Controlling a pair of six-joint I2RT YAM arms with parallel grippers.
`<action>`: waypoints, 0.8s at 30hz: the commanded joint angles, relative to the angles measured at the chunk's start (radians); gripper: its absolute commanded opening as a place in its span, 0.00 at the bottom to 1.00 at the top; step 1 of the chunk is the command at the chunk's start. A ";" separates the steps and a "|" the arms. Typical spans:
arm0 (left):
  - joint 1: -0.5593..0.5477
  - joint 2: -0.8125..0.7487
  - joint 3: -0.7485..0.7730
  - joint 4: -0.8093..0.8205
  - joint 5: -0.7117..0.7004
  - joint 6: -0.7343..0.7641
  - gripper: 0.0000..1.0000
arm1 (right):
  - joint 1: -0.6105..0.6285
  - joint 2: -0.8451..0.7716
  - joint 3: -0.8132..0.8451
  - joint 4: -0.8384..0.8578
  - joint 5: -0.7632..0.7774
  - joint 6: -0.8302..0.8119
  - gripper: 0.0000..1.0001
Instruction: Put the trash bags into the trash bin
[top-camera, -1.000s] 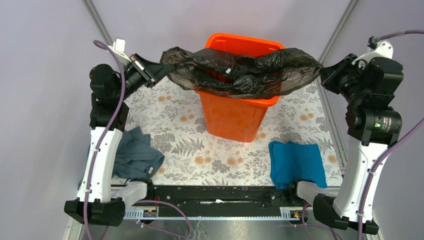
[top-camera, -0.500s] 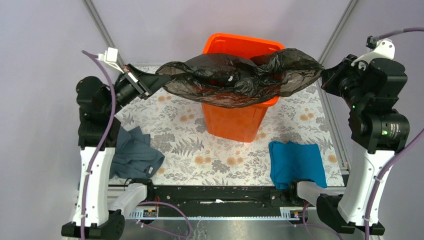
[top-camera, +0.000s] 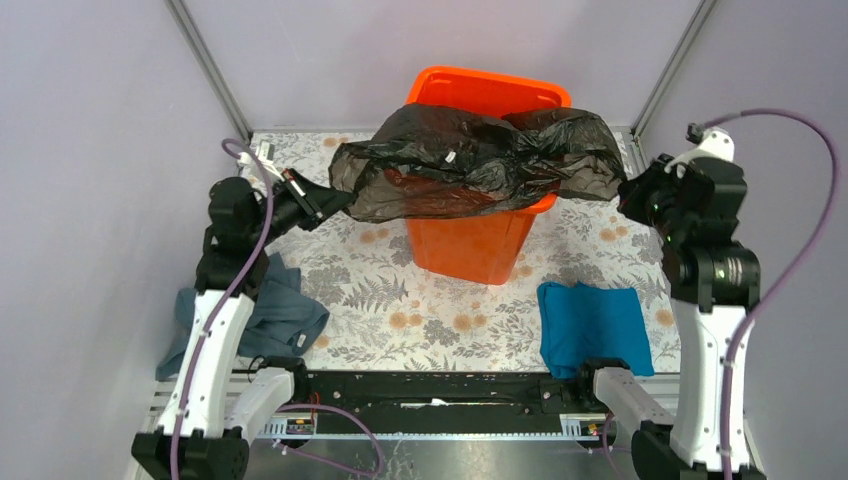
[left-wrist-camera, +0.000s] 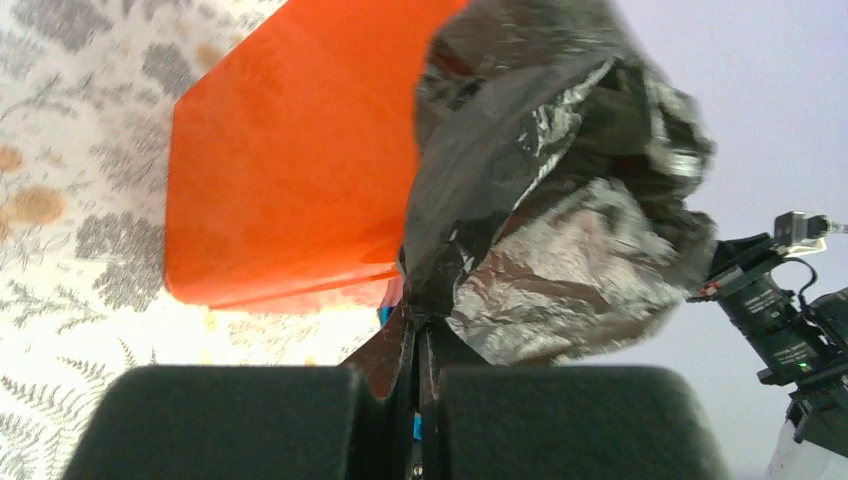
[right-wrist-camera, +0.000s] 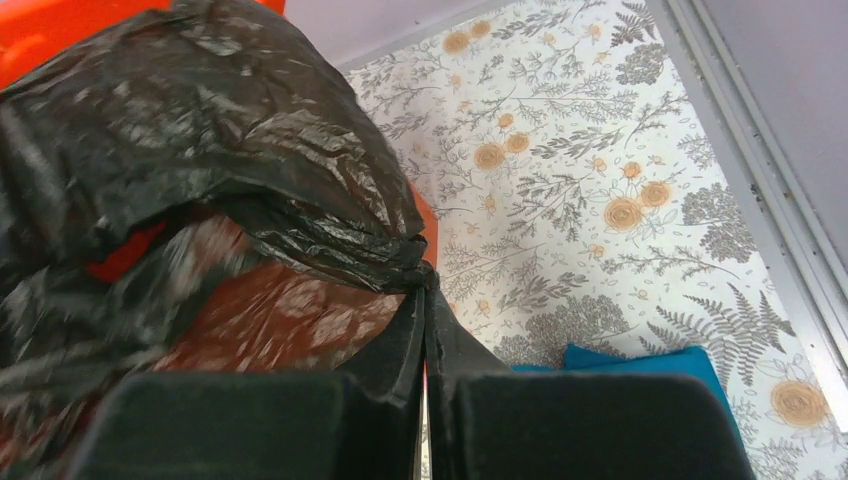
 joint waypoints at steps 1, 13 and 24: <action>-0.004 0.047 -0.026 0.131 0.009 -0.016 0.00 | 0.006 0.082 0.032 0.138 -0.021 0.018 0.00; -0.017 0.054 -0.029 0.077 -0.013 0.049 0.00 | 0.004 -0.126 -0.108 0.059 -0.216 0.091 0.83; -0.046 0.054 0.022 0.061 0.000 0.080 0.00 | 0.004 -0.250 -0.368 0.381 -0.197 0.598 1.00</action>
